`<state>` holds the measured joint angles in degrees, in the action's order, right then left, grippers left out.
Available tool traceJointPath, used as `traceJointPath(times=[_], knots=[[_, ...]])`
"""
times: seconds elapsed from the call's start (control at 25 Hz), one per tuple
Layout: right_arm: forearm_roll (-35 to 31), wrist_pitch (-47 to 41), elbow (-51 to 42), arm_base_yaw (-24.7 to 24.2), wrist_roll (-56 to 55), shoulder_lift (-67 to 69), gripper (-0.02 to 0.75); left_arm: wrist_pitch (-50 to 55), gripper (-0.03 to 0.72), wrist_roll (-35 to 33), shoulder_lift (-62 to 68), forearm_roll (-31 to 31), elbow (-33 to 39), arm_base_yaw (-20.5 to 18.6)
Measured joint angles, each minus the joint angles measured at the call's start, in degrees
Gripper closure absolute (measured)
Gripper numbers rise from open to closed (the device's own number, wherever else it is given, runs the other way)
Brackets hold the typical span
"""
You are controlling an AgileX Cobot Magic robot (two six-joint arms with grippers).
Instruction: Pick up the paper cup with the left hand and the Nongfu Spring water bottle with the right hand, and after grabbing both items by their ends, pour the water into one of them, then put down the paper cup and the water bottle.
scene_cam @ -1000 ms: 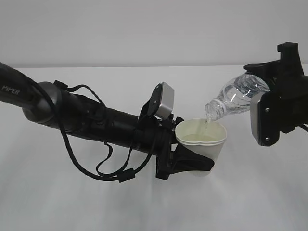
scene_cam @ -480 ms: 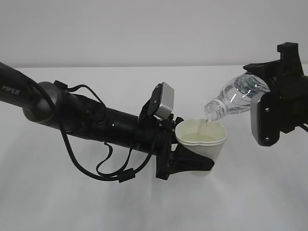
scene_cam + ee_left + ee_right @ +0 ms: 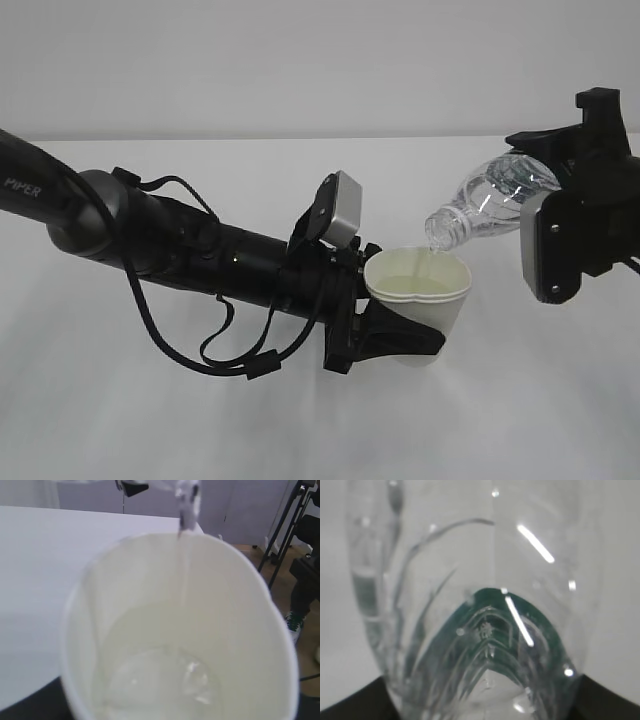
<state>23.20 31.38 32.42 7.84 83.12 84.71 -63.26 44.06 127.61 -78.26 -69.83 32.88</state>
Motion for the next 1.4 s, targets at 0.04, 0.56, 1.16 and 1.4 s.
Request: traceJointPath(times=[0.04,0.56,1.16,1.4], knots=[[0.00,0.00,0.00,0.00,0.00,0.00,0.329,0.00,0.249,0.00,0.00,0.00,0.00,0.00],[1.52,-1.09,0.00,0.00,0.57,0.00,0.329,0.00,0.249,0.00,0.00,0.00,0.00,0.00],[1.70,-1.21,0.13,0.00,-0.05,0.00,0.351,0.00,0.249,0.00,0.00,0.00,0.00,0.00],[1.70,-1.21,0.13,0.00,-0.91,0.00,0.352,0.08,0.249,0.00,0.00,0.00,0.00,0.00]])
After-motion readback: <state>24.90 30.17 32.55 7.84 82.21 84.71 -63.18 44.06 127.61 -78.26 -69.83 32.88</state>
